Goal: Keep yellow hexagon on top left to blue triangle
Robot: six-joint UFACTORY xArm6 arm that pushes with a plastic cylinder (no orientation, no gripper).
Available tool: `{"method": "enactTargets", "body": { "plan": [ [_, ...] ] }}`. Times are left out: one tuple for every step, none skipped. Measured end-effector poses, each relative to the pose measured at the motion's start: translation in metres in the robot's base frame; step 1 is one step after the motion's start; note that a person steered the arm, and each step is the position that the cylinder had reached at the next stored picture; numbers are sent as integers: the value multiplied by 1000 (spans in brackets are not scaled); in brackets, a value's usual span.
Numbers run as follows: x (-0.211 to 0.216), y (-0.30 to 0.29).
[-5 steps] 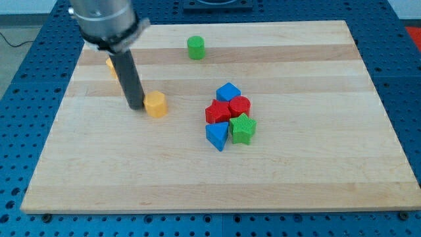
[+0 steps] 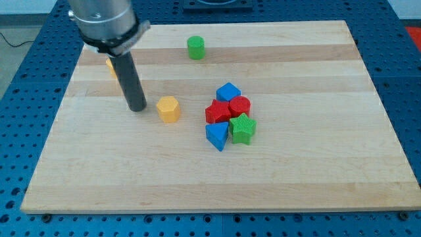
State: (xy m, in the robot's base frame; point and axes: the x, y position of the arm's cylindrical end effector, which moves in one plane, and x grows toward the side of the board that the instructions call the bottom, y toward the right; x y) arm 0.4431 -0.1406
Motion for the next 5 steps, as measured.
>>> {"method": "enactTargets", "body": {
  "plan": [
    [26, 25],
    [21, 15],
    [-9, -27],
    [-31, -16],
    [-33, 18]
  ]
}}
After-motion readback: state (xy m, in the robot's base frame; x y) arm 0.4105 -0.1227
